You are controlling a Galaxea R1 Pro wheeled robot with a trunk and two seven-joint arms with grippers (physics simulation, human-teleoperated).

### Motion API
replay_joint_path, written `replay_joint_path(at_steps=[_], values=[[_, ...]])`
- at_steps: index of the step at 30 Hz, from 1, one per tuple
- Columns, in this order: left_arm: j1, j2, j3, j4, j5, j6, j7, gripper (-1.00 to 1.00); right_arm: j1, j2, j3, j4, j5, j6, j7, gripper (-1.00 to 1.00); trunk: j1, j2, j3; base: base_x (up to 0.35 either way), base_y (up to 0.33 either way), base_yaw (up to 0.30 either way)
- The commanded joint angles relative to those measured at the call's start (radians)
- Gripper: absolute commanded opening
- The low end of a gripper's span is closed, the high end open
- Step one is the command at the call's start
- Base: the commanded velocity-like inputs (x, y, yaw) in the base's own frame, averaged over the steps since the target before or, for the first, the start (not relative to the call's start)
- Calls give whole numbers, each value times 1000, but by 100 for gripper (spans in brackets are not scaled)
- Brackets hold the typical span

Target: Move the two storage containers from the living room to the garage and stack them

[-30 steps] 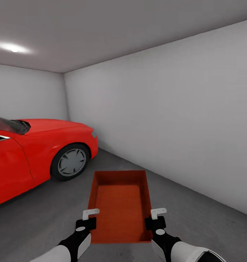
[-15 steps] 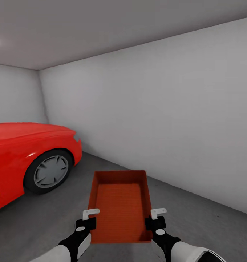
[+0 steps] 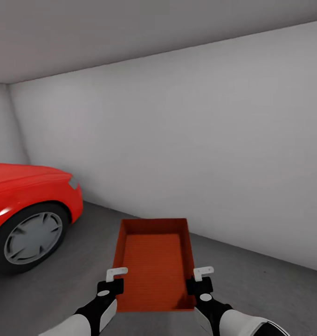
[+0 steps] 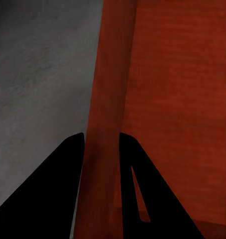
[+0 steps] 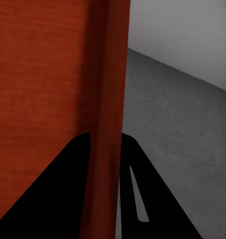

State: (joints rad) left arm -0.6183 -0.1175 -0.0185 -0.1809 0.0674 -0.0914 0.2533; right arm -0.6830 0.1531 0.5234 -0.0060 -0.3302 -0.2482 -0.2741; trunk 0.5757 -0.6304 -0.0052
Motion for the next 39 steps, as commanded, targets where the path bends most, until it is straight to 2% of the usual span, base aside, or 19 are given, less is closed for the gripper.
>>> replay_joint_path(at_steps=[1,39], values=[[0,0,15,-2,-7,-5,40,-100,-1,2,-74,-22,3,2,30,-100,1,-1,-1,313,190,-283],[0,0,14,-3,-9,-7,40,-100,0,1,-74,-22,3,2,30,-100,1,-1,-1,310,193,-283]])
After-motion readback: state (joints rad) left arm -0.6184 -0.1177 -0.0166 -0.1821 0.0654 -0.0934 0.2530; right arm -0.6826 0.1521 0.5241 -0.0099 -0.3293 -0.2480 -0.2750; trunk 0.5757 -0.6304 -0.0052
